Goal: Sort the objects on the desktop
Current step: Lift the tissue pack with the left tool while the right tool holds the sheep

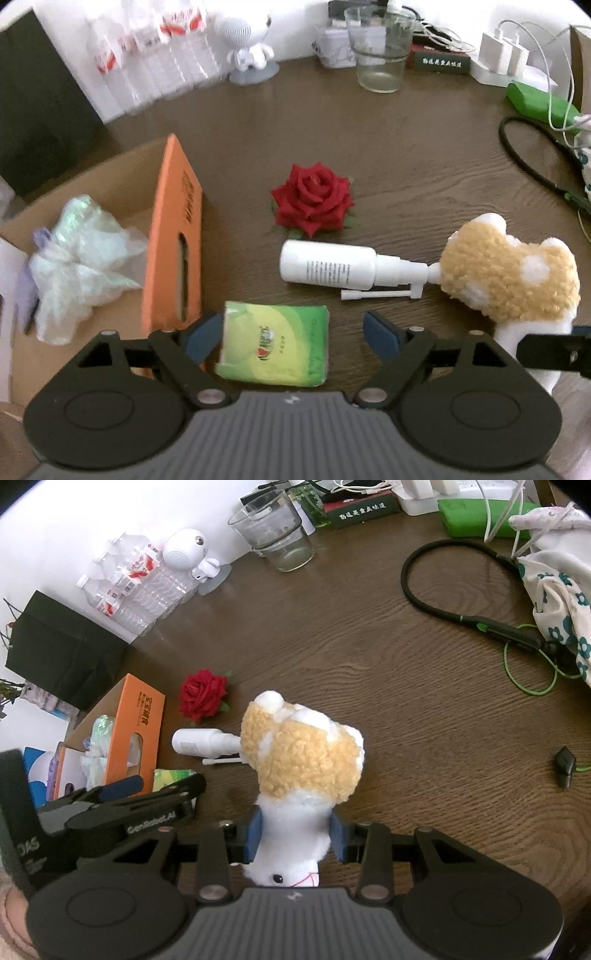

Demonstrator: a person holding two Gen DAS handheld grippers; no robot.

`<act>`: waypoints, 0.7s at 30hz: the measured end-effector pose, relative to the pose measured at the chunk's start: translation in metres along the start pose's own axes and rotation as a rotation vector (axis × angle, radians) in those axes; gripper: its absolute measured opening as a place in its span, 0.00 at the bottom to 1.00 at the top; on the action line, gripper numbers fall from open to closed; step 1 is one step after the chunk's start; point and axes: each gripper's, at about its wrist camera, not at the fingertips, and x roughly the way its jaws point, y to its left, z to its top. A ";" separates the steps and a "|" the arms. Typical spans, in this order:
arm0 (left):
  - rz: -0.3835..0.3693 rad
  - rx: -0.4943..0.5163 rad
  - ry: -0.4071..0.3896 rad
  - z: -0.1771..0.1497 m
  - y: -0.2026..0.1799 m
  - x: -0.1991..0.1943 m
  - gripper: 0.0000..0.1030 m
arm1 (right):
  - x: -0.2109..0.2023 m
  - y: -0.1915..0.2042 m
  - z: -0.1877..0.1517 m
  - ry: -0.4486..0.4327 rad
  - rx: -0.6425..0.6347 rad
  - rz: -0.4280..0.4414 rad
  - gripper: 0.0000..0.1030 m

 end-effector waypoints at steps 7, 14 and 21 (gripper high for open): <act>0.018 0.042 0.030 0.002 -0.009 0.009 0.83 | 0.002 0.000 0.001 0.004 0.004 0.004 0.37; -0.006 0.053 0.006 0.000 -0.005 0.002 0.50 | 0.003 0.000 0.001 0.004 0.005 0.005 0.37; -0.032 0.046 0.001 -0.004 -0.008 -0.003 0.51 | 0.003 0.000 0.002 0.005 0.000 0.004 0.37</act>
